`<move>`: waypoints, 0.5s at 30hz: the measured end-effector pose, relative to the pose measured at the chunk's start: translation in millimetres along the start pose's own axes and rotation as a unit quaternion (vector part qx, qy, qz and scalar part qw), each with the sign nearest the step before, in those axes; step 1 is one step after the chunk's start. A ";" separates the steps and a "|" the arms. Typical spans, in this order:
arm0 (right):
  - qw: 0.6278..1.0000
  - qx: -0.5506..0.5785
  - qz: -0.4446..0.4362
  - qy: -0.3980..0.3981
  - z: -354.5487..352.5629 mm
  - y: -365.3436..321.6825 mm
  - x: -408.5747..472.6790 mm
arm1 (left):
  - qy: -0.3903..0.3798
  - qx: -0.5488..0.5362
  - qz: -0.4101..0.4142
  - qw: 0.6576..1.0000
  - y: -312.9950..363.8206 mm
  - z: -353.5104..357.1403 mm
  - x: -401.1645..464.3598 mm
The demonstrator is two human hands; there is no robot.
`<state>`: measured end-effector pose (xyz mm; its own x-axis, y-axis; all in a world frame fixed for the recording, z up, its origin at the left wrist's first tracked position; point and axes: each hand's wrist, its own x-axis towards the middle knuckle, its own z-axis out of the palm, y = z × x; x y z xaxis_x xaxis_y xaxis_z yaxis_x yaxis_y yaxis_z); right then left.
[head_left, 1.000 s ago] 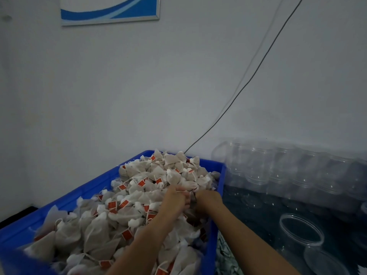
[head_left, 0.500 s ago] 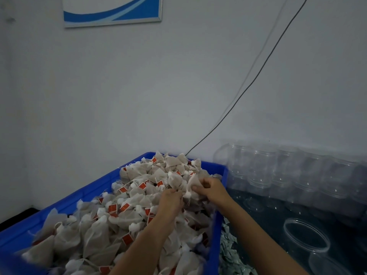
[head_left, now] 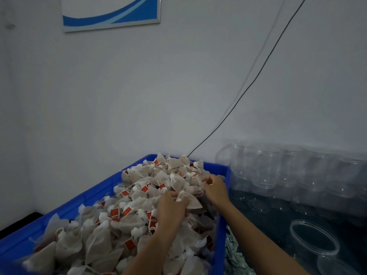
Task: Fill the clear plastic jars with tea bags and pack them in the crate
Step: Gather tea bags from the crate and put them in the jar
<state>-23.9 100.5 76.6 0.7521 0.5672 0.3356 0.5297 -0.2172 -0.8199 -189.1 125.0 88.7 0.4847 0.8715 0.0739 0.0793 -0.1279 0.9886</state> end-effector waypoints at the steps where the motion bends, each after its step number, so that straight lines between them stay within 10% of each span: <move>1: 1.000 -0.018 -0.005 -0.024 3.6 4.1 4.5 | 0.004 0.038 0.022 0.999 -1.0 0.1 -0.9; 7: 0.964 -0.182 -0.046 -0.188 22.2 13.4 19.0 | -0.024 0.167 0.073 0.983 -2.5 0.8 -3.0; 15: 0.975 -0.203 -0.054 -0.065 23.4 17.3 18.1 | -0.050 0.191 0.106 0.975 -5.3 0.8 -1.7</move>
<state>-10.3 125.6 57.6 0.6416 0.6945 0.3256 0.7342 -0.4330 -0.5229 -189.7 123.8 83.2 0.6072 0.7576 0.2395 0.2764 -0.4840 0.8303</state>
